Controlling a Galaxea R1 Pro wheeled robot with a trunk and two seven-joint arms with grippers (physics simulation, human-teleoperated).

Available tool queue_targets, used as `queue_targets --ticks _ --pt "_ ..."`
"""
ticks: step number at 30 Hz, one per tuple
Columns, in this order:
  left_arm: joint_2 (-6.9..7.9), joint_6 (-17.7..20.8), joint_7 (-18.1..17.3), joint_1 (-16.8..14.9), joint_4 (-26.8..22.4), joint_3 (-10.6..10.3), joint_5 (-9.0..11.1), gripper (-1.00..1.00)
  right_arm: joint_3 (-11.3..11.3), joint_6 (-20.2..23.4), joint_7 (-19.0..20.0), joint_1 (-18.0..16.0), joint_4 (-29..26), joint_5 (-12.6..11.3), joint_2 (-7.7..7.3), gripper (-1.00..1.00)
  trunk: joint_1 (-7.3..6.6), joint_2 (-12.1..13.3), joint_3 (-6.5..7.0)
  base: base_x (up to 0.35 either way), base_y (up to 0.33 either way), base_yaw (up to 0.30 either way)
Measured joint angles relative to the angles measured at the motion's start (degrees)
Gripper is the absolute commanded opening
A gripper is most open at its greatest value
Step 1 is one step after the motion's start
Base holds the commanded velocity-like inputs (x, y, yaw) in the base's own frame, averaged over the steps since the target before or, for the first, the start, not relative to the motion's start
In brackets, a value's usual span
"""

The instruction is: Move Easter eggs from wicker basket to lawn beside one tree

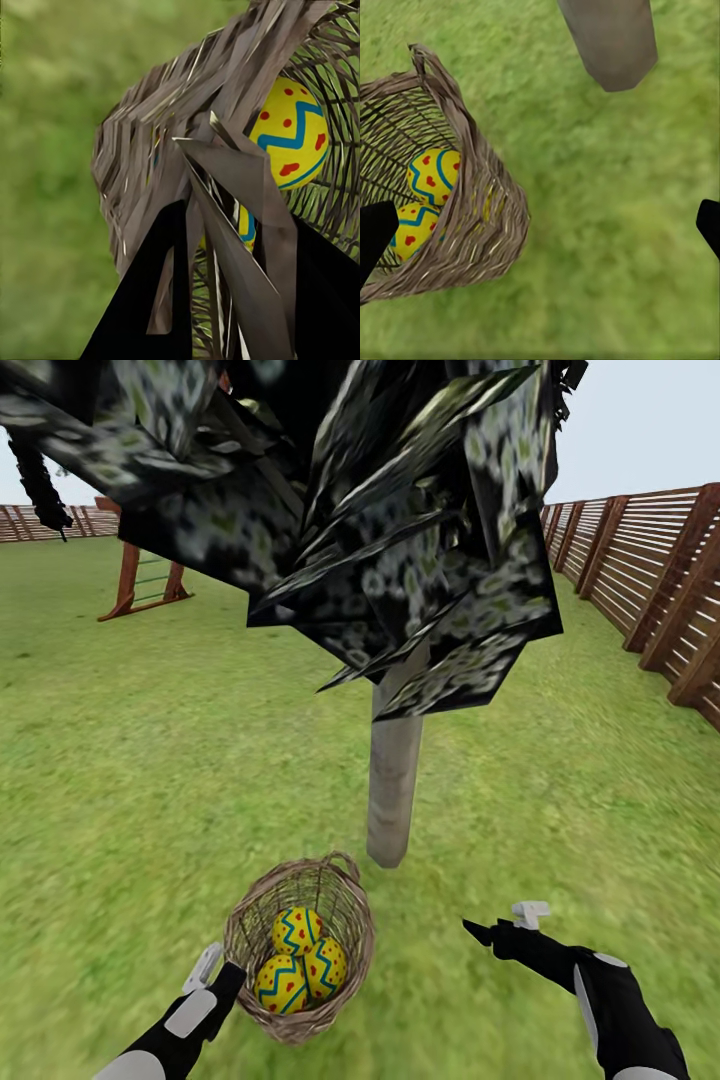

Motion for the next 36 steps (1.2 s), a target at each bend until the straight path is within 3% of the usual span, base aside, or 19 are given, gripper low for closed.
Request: queue_targets --ticks 10,12,13,14,24,25,26,36 --pt "-0.02 1.6 -0.2 0.0 -2.4 0.0 0.4 -1.00 0.1 0.0 0.0 0.0 0.2 0.0 -0.19 1.00 2.20 -4.0 -1.80 0.000 0.000 0.000" --pt "-0.02 1.4 -1.2 0.0 -2.2 0.0 0.3 -1.00 0.1 0.0 0.0 0.0 0.2 0.0 -0.19 1.00 2.64 -4.8 -2.15 0.000 0.000 0.000" --pt "-0.03 0.2 -3.4 0.0 -0.7 0.1 0.1 -1.00 0.1 0.0 0.0 0.0 0.2 0.0 -0.19 1.00 2.86 -5.2 -2.33 0.000 0.000 0.000" --pt "-0.03 0.9 -2.5 0.0 -1.7 0.0 0.2 -1.00 0.1 0.0 0.0 0.0 0.2 0.0 -0.17 1.00 3.08 -5.6 -2.51 0.000 0.000 0.000" --pt "-0.04 0.7 -2.9 0.0 -1.4 0.1 0.2 -1.00 0.1 0.0 0.0 0.0 0.2 0.0 -0.10 1.00 3.09 -5.6 -2.52 0.000 0.000 0.000" --pt "0.06 0.8 -3.1 0.0 -1.3 0.3 0.1 1.00 0.1 0.0 0.0 0.0 0.3 0.0 -0.11 1.00 3.09 -5.6 -2.51 0.000 0.000 0.000" --pt "0.10 -0.2 -0.2 0.1 0.4 0.2 -0.9 1.00 0.1 0.0 0.0 0.0 0.4 0.0 -0.10 1.00 3.10 -5.6 -2.53 0.000 0.000 0.000" --pt "0.12 -0.3 -0.1 0.1 0.5 0.2 -0.9 1.00 0.1 0.0 0.0 0.0 0.4 0.0 -0.10 1.00 3.10 -5.6 -2.52 0.000 0.000 0.000"
